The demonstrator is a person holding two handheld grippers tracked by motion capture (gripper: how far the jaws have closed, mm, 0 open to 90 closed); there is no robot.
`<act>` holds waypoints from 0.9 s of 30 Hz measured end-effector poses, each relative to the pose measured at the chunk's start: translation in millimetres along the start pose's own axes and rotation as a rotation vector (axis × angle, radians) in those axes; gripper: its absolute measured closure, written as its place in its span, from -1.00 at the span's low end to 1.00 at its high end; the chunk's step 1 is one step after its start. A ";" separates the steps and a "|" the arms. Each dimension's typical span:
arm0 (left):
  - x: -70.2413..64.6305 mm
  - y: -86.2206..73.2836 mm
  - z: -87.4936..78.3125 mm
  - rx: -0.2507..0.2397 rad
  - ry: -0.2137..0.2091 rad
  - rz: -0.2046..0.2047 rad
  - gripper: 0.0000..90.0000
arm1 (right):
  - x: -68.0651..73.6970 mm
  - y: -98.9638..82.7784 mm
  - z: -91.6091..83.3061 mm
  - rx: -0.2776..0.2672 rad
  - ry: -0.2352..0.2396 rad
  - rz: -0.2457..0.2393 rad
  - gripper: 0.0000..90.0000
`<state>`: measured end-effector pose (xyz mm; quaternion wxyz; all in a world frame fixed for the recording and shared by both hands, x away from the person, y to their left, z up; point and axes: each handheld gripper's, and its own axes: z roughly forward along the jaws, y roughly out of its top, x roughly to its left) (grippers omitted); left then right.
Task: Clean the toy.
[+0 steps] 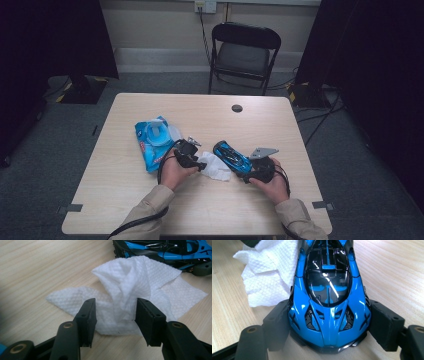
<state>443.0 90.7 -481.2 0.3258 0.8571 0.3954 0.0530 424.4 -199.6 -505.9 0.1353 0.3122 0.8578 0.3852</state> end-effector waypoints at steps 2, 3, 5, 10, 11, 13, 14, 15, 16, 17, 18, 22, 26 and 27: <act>-0.4 -1.0 0.6 -0.005 0.003 0.003 0.11 | 0.0 0.0 0.0 0.001 0.000 0.000 -0.44; -0.5 -2.6 1.6 -0.009 0.006 0.017 0.10 | 0.0 0.0 0.0 0.000 0.000 0.000 -0.44; -1.3 -3.0 2.3 -0.015 0.011 0.019 0.10 | 0.0 0.0 0.0 0.001 0.001 0.000 -0.44; -7.7 -3.4 3.6 -0.003 0.064 0.094 0.17 | 0.0 0.0 0.0 0.001 0.000 0.000 -0.44; -7.7 -3.4 3.6 -0.003 0.064 0.094 0.21 | 0.0 0.0 0.0 0.001 0.000 0.000 -0.44; -11.8 -4.0 3.9 -0.009 0.056 0.107 0.39 | 0.0 0.0 0.0 0.000 0.000 0.000 -0.44; -12.8 -4.5 3.8 -0.008 0.037 0.111 0.52 | 0.0 0.0 0.0 0.001 0.000 0.000 -0.44; -12.8 -4.5 3.8 -0.008 0.037 0.111 0.65 | 0.0 0.0 0.0 0.001 0.000 0.000 -0.44; -14.0 -5.5 4.2 -0.015 0.018 0.093 0.74 | 0.0 0.0 0.0 0.001 0.000 0.000 -0.44; -14.0 -5.5 4.2 -0.015 0.018 0.093 0.79 | 0.0 0.0 0.0 0.001 0.000 0.000 -0.44; -14.2 -5.5 4.3 -0.014 0.015 0.086 0.83 | 0.0 0.0 0.0 0.001 0.000 0.000 -0.44; -12.6 -5.0 3.9 -0.006 -0.017 0.053 0.87 | 0.0 0.0 0.0 0.001 0.001 0.001 -0.44; -12.5 -2.1 -4.6 -0.051 -0.075 0.005 0.89 | -0.1 0.1 -0.1 0.001 0.001 0.001 -0.44; -12.5 0.4 -8.2 -0.062 -0.085 0.003 0.89 | -0.1 0.1 -0.1 0.001 0.001 0.001 -0.44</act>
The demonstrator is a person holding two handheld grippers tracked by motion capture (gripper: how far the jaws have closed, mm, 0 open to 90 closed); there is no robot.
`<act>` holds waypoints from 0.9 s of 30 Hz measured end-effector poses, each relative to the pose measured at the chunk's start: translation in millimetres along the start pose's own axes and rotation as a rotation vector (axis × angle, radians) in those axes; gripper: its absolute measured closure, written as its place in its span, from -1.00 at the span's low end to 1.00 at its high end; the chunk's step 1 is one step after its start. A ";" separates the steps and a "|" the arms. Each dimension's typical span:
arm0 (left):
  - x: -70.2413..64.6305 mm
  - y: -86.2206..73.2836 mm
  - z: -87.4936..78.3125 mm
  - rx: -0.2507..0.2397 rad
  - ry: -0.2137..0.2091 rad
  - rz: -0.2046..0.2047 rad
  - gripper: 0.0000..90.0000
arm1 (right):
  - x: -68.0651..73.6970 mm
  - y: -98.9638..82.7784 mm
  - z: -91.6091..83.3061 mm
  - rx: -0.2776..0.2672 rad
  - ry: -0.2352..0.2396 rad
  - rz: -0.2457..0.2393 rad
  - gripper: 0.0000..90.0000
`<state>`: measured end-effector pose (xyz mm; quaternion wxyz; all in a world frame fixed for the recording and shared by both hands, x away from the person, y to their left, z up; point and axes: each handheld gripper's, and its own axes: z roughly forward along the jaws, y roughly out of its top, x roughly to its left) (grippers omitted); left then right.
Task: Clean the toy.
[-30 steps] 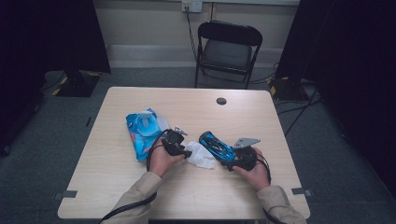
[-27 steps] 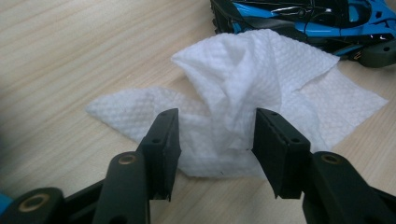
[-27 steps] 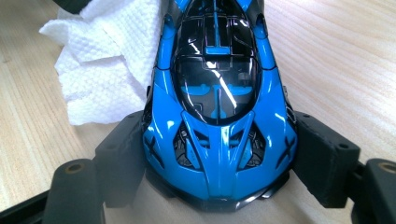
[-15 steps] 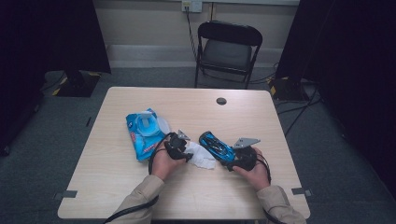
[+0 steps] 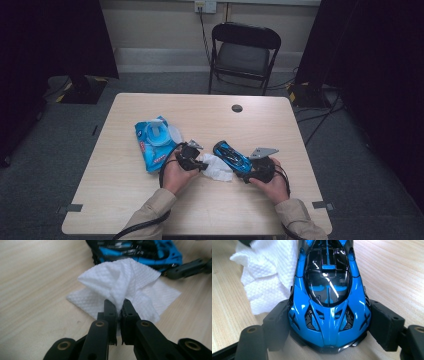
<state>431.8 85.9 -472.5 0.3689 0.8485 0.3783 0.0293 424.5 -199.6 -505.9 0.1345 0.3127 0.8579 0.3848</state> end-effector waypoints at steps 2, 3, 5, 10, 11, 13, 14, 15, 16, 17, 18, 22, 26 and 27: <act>-0.5 2.8 -3.5 -0.023 -0.011 -0.008 0.89 | 0.0 0.0 0.0 0.000 0.000 0.000 -0.44; -1.2 6.4 -8.1 -0.036 -0.013 -0.013 0.89 | 0.0 0.0 0.0 0.000 0.000 0.000 -0.44; -4.2 18.0 -20.1 -0.075 -0.021 -0.006 0.90 | 0.0 0.0 0.0 0.000 0.000 0.000 -0.44; -11.4 33.0 -28.0 -0.100 -0.045 0.011 0.90 | 0.0 0.0 0.0 -0.001 0.001 0.000 -0.44; -15.8 39.9 -26.8 -0.106 -0.049 0.026 0.90 | -0.1 0.0 0.0 -0.001 0.001 0.000 -0.44; -21.0 46.2 -22.6 -0.099 -0.052 0.041 0.89 | 0.0 0.0 0.0 0.000 0.000 0.000 -0.44; -21.0 46.2 -22.6 -0.099 -0.052 0.041 0.89 | 0.0 0.0 0.0 0.000 0.000 0.000 -0.44; -25.3 51.9 -15.4 -0.088 -0.059 0.053 0.89 | 0.0 0.0 0.0 0.000 0.000 0.000 -0.44; -27.5 54.3 -10.1 -0.068 -0.060 0.060 0.89 | 0.0 0.0 0.0 0.000 0.000 0.000 -0.44; -29.9 56.0 -3.8 -0.053 -0.060 0.067 0.89 | 0.0 0.0 0.0 0.000 0.000 0.000 -0.44; -32.1 57.2 2.4 -0.045 -0.064 0.072 0.89 | 0.0 0.0 0.0 -0.001 0.001 0.000 -0.44; -39.7 59.4 20.9 -0.002 -0.076 0.099 0.89 | -0.1 0.0 0.1 -0.001 0.001 0.000 -0.44; -48.3 60.9 40.1 0.029 -0.099 0.114 0.88 | -0.1 0.0 0.0 -0.001 0.001 0.000 -0.44; -50.2 61.0 43.6 0.025 -0.102 0.105 0.88 | -0.1 0.0 0.0 -0.001 0.001 0.000 -0.44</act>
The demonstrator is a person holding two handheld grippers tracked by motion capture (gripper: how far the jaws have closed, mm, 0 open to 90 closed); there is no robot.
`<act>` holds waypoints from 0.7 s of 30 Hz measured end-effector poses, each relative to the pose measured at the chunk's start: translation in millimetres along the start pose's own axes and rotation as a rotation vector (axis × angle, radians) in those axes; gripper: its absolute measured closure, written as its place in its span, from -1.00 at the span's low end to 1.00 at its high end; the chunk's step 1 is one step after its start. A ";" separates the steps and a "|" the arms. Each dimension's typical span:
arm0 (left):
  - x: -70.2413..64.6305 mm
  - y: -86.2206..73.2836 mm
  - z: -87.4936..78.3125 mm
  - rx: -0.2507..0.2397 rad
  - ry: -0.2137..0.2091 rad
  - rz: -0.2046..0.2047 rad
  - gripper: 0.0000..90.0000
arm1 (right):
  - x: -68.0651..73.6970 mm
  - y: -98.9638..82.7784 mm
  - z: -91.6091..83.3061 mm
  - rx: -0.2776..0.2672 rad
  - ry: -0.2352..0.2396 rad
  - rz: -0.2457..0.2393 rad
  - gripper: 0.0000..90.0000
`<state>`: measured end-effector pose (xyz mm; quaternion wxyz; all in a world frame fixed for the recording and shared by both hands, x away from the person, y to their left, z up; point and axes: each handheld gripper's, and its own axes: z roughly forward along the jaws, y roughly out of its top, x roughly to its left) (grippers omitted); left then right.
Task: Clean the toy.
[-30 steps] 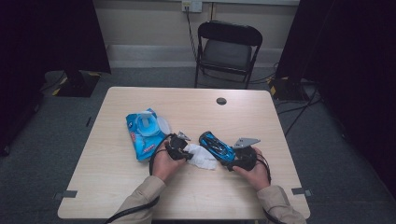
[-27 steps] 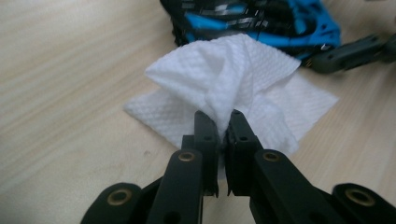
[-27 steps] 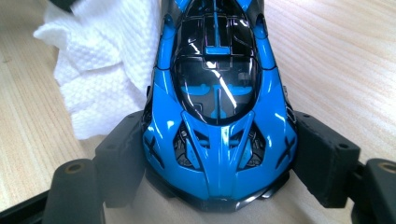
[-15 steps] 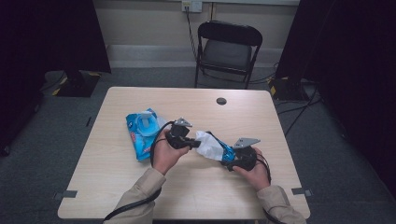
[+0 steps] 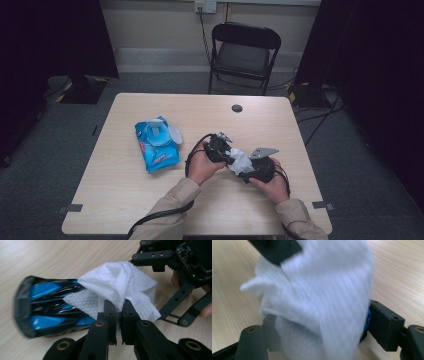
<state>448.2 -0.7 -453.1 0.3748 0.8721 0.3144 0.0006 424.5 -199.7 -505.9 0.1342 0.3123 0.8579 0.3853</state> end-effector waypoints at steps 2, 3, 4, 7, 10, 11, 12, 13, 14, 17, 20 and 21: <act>-3.4 0.6 11.0 0.018 -0.014 0.004 0.86 | -0.2 0.1 0.1 0.000 0.001 0.000 -0.44; -3.4 0.6 11.0 0.018 -0.014 0.004 0.86 | -0.1 0.1 0.1 0.000 0.001 0.000 -0.44; -5.6 0.2 16.2 0.042 0.002 0.029 0.86 | -0.2 0.1 0.1 0.000 0.001 -0.001 -0.44; -5.3 1.2 16.0 0.046 0.009 0.018 0.87 | 0.0 0.1 0.1 0.000 0.000 -0.002 -0.44; -2.5 2.6 11.4 0.058 0.050 0.027 0.87 | -0.1 0.1 0.1 0.000 0.000 -0.002 -0.44; -0.6 2.4 9.8 0.056 0.065 0.027 0.87 | -0.1 0.1 0.1 0.000 0.000 -0.002 -0.44; 1.3 2.1 8.2 0.057 0.072 0.022 0.87 | -0.1 0.0 0.1 0.000 0.001 -0.003 -0.44; 3.7 1.7 6.4 0.060 0.073 0.021 0.87 | -0.1 0.1 0.1 0.000 0.001 -0.002 -0.44; 5.4 1.1 5.1 0.063 0.083 0.022 0.87 | -0.1 0.0 0.1 0.000 0.000 -0.002 -0.44; 9.5 0.4 1.9 0.057 0.099 0.021 0.87 | -0.1 0.1 0.1 0.000 0.000 -0.002 -0.44; 14.0 -0.4 -0.8 0.052 0.124 0.006 0.87 | -0.1 0.1 0.1 0.000 0.001 -0.002 -0.44; 16.4 -0.6 -2.1 0.054 0.125 0.004 0.87 | -0.1 0.1 0.1 0.000 0.001 -0.002 -0.44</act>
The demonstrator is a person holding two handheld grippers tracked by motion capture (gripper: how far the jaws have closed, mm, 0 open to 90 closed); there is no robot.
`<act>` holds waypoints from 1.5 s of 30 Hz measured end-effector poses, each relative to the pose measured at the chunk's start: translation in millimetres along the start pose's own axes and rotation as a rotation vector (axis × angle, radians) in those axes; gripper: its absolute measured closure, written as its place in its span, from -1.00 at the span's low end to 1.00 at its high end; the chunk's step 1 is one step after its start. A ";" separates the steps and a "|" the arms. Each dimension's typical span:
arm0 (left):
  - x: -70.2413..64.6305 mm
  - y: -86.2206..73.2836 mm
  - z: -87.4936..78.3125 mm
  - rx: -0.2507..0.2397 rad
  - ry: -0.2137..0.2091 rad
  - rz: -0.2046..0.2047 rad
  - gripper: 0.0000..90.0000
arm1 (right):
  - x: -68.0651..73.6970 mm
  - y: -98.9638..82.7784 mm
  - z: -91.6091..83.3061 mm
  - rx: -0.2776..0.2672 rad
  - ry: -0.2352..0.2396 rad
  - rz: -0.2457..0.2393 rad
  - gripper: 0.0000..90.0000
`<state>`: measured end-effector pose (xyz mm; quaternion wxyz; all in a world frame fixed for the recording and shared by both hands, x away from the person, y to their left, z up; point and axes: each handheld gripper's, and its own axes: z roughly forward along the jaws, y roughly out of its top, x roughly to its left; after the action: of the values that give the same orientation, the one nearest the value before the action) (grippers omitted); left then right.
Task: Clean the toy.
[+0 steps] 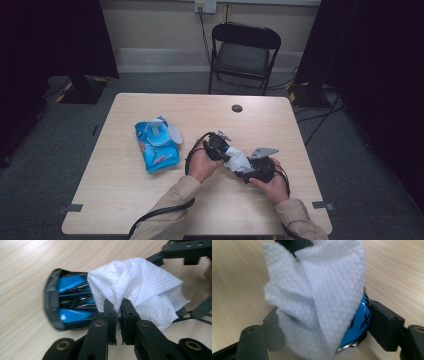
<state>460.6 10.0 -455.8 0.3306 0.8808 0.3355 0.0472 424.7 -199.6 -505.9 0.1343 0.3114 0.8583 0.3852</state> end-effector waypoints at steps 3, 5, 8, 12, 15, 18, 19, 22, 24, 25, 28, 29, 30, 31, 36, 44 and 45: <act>5.7 -1.0 -1.6 0.000 0.014 -0.013 0.87 | 0.0 0.0 0.0 0.000 0.000 0.000 -0.44; 9.7 -0.8 -3.1 0.004 0.017 -0.014 0.87 | 0.0 0.0 0.0 0.000 0.001 0.001 -0.44; 16.2 -1.8 -5.0 -0.008 0.039 -0.037 0.88 | -0.1 0.0 0.0 0.000 0.000 0.001 -0.44; 24.0 -4.1 -7.9 -0.018 0.062 -0.052 0.88 | 0.0 0.0 0.0 0.000 0.000 0.001 -0.44; 29.8 -5.4 -10.0 -0.029 0.039 -0.077 0.88 | 0.0 0.0 0.0 0.000 0.000 0.001 -0.44; 29.2 -3.9 -12.7 -0.033 0.072 -0.064 0.88 | -0.1 0.0 0.0 0.000 0.000 0.000 -0.44; 29.7 -3.6 -14.3 -0.030 0.078 -0.063 0.88 | 0.0 0.0 0.0 0.000 0.000 0.001 -0.44; 35.0 -4.0 -18.3 -0.033 0.089 -0.078 0.88 | -0.1 -0.1 0.0 0.000 0.000 0.000 -0.44; 40.1 -5.5 -20.9 -0.031 0.098 -0.088 0.88 | -0.1 -0.1 0.0 0.000 0.000 0.000 -0.44; 42.7 -6.7 -21.9 -0.033 0.104 -0.100 0.88 | -0.1 -0.1 -0.1 0.000 0.001 0.001 -0.44; 50.7 -11.4 -23.7 -0.035 0.110 -0.121 0.88 | 0.0 -0.1 -0.1 0.000 0.001 0.001 -0.44; 52.5 -12.6 -24.4 -0.030 0.114 -0.122 0.88 | 0.0 0.0 -0.1 0.000 0.000 0.001 -0.44; 54.0 -14.0 -25.3 -0.031 0.116 -0.129 0.88 | 0.0 -0.1 0.0 0.000 0.000 0.001 -0.44; 55.7 -15.0 -26.8 -0.027 0.119 -0.130 0.88 | 0.0 0.0 -0.1 0.000 0.001 0.001 -0.44; 61.2 -15.6 -38.2 -0.059 0.117 -0.154 0.88 | -0.1 0.0 -0.1 0.000 0.001 0.001 -0.44; 47.6 -0.1 -58.8 -0.132 0.064 -0.120 0.89 | -0.1 -0.1 0.0 -0.001 0.001 0.000 -0.44; 43.7 2.3 -59.1 -0.140 0.048 -0.122 0.89 | -0.1 0.0 -0.1 0.000 0.001 0.001 -0.44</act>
<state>477.5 68.5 -414.6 0.3855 0.8321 0.3923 0.0717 424.7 -199.7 -505.9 0.1338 0.3117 0.8581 0.3854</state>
